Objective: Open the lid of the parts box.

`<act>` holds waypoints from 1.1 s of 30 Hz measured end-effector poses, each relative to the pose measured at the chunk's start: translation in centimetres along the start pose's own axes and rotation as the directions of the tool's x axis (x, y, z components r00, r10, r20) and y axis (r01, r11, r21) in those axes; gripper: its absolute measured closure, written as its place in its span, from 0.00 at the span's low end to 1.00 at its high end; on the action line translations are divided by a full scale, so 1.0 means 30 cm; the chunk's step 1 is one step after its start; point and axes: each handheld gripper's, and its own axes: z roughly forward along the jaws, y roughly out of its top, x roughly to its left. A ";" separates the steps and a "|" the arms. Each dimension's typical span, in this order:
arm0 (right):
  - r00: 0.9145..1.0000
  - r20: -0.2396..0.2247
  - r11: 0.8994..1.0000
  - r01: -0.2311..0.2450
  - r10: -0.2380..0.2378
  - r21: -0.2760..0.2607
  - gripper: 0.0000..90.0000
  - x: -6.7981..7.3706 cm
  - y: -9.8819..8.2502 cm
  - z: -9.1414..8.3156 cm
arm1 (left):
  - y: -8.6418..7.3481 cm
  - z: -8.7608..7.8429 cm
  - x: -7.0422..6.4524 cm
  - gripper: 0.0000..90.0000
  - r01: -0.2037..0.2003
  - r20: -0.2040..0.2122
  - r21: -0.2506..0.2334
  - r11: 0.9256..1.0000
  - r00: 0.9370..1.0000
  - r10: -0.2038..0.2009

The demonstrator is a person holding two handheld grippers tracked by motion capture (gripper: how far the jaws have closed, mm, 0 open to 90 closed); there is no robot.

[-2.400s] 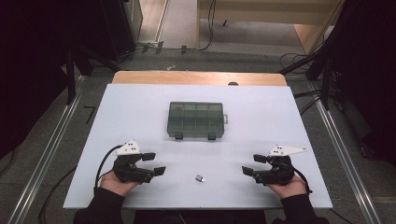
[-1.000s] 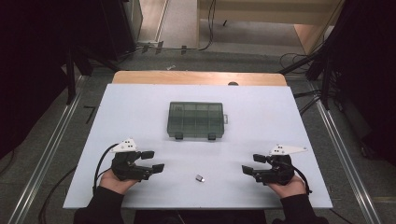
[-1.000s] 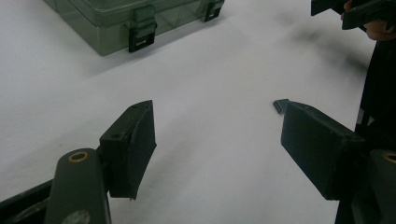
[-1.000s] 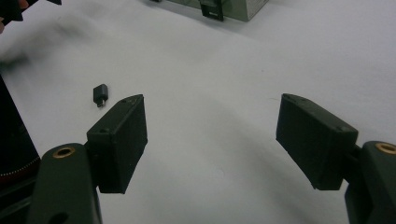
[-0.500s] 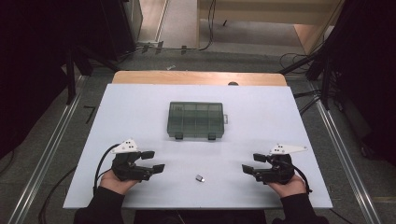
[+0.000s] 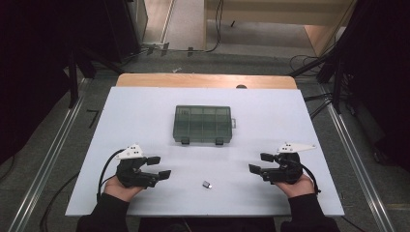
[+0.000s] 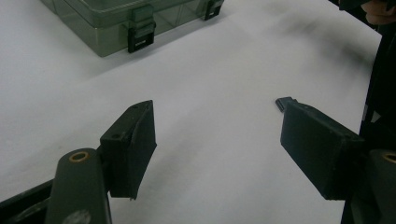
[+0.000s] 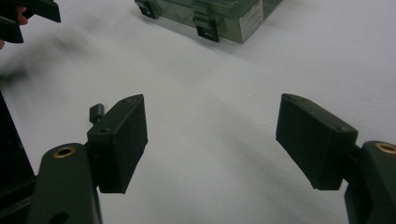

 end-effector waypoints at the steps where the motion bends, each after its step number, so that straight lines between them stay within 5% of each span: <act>1: 1.000 0.001 1.000 -0.002 0.002 0.002 0.26 -0.001 0.003 0.001 | 0.000 0.000 0.000 0.30 0.000 0.000 0.000 1.000 1.000 0.000; 33: 1.000 -0.005 1.000 0.010 -0.010 0.028 0.26 -0.021 0.091 0.049 | 0.001 0.003 0.001 0.30 0.004 -0.010 0.016 1.000 1.000 -0.004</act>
